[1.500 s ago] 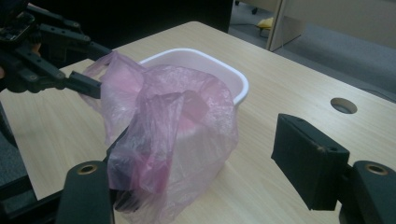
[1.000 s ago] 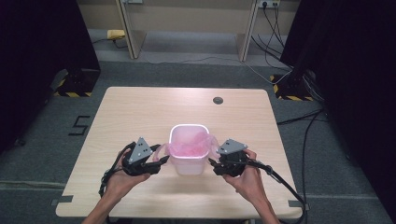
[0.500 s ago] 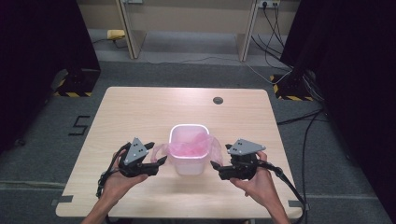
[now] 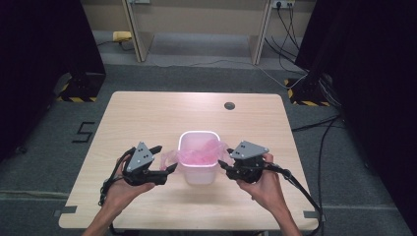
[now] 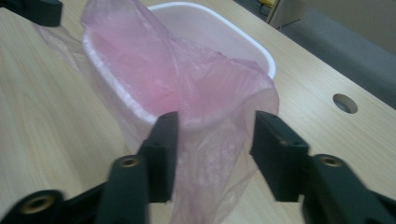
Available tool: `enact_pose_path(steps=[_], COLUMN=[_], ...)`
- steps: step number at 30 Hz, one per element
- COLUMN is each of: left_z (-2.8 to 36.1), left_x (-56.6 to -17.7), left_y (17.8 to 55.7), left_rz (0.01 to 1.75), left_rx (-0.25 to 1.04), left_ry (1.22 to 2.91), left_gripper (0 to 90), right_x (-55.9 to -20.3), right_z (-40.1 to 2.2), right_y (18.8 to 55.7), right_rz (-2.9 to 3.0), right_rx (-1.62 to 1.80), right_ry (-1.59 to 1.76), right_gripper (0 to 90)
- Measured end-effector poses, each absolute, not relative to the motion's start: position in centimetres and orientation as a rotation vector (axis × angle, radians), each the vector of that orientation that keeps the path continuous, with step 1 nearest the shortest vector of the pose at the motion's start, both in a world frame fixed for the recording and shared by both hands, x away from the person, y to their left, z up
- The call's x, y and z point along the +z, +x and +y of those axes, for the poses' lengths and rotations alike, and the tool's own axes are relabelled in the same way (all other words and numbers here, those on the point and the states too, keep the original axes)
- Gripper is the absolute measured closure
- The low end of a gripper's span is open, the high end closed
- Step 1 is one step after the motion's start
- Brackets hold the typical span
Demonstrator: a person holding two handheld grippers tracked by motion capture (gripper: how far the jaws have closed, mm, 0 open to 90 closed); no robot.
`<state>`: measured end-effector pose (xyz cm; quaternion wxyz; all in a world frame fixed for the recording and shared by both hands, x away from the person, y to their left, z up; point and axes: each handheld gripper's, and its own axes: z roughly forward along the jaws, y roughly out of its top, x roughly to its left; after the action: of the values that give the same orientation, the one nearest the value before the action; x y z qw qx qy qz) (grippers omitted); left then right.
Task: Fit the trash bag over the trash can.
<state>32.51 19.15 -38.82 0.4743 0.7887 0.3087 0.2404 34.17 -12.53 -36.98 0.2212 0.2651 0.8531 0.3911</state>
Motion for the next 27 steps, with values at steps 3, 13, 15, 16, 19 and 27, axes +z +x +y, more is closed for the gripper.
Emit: enact_pose_path(steps=[3,13,15,16,19,27], left_z=[19.3,19.5,19.4,19.3,19.1,18.7], left_x=[-38.7,-39.4,-39.6,-39.8,-40.5,-43.0], left_y=[33.1,35.6,36.3,36.7,38.1,40.3], left_rz=[0.730,0.715,0.732,0.743,0.781,0.850], left_rx=[0.565,0.560,0.559,0.553,0.520,0.439], left_ry=[1.917,1.923,1.918,1.912,1.899,1.884], left_gripper=[41.7,88.2,88.5,88.5,88.6,89.1], right_x=[-37.0,-36.0,-35.9,-35.9,-36.2,-38.4], right_z=[-12.7,-12.8,-12.6,-12.5,-12.2,-12.0], right_y=[34.8,37.6,38.6,39.2,40.9,44.3], right_rz=[2.356,2.389,2.393,2.393,2.414,2.493], right_rx=[1.093,1.125,1.091,1.079,1.083,1.035], right_ry=[0.740,0.705,0.711,0.713,0.714,0.771], right_gripper=[69.4,82.1,82.4,82.9,84.1,86.2])
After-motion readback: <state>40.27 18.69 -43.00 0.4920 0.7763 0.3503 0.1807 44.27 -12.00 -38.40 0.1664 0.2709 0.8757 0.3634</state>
